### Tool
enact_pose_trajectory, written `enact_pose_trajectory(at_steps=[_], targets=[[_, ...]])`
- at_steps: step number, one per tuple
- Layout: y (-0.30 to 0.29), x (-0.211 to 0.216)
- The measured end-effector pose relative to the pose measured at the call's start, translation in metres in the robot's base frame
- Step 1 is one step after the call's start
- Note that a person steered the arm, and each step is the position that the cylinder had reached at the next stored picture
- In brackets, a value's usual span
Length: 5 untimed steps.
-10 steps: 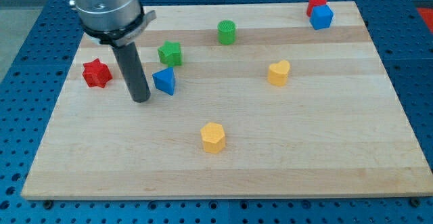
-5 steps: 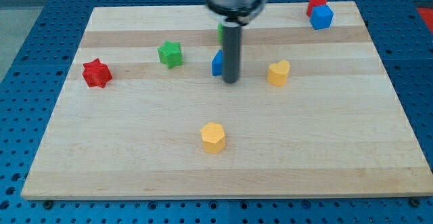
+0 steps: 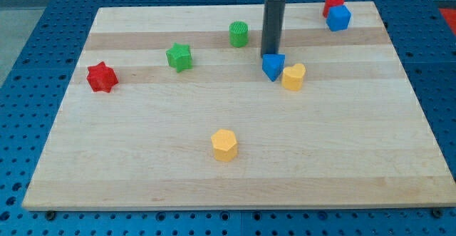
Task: Place the blue triangle to the left of the red circle
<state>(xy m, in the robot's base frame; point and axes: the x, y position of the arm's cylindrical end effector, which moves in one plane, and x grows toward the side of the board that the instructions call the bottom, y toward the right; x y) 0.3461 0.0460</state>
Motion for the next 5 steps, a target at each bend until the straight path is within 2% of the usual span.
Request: enact_pose_trajectory(at_steps=[1,2,3,4,5], targets=[[-0.048,0.007],[-0.065,0.035],[-0.036,0.059],[0.024,0.049],[0.064,0.007]])
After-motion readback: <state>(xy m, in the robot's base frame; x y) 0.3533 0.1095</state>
